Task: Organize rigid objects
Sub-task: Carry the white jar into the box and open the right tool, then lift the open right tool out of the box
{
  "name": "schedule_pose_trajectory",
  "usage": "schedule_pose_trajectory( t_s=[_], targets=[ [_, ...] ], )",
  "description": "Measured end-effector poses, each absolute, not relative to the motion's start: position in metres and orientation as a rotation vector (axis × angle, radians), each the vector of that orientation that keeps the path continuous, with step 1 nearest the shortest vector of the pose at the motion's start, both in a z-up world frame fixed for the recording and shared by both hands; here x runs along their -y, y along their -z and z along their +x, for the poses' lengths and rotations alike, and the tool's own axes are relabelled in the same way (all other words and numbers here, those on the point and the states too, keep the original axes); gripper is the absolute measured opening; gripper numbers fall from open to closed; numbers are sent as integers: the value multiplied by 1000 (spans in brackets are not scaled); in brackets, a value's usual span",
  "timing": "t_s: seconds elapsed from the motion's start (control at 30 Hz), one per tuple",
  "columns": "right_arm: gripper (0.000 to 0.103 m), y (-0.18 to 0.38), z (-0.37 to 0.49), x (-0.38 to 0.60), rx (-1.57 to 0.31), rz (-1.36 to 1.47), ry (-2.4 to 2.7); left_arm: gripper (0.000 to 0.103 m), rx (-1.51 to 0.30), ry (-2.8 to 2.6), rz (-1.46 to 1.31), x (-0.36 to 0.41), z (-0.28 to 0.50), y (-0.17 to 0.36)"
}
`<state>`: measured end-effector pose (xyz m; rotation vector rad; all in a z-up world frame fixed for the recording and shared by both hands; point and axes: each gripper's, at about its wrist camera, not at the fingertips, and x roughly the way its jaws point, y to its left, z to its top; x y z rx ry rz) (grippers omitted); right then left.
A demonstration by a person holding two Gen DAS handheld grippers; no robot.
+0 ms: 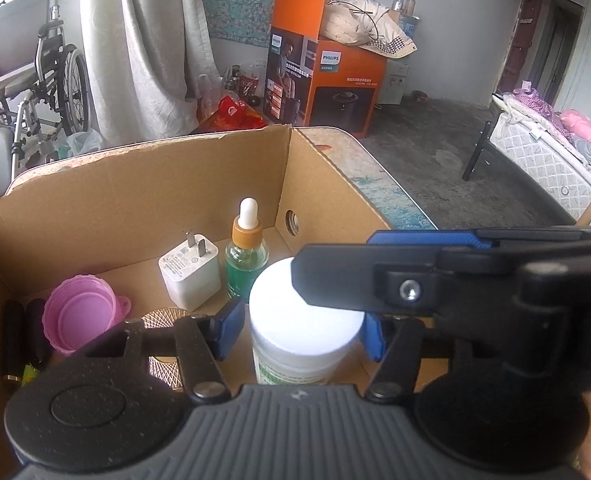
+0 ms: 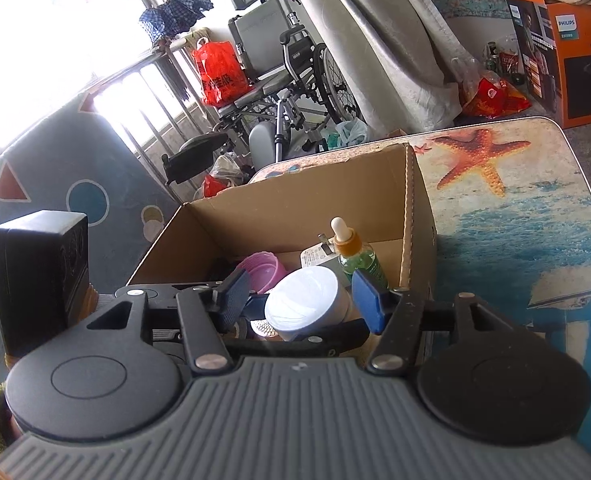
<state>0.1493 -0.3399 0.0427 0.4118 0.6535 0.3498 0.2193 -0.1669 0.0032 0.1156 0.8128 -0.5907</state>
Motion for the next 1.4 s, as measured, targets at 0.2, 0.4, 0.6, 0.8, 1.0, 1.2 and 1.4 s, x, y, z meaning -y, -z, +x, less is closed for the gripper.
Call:
schedule_pose_trajectory(
  t_s=[0.2,0.4,0.6,0.8,1.0,1.2,1.4],
  targets=[
    [61,-59,128,352,-591,462,-333,91,-712,625,76,157,205,-19],
    [65,-84,89,362,-496,520,-304,94,-628,633,36,138,183,-42],
    [77,-109,39,364,-414,528,-249,103,-545,606,-4,107,138,-78],
    [90,-127,-3,351,-364,488,-175,103,-535,364,46,94,110,-103],
    [102,-149,-30,324,-319,359,-91,103,-544,258,32,86,103,-113],
    [102,-156,-34,297,-382,225,14,103,-561,263,50,79,102,-104],
    [102,-128,-19,265,-472,80,99,103,-641,251,14,67,115,-85]
  ],
)
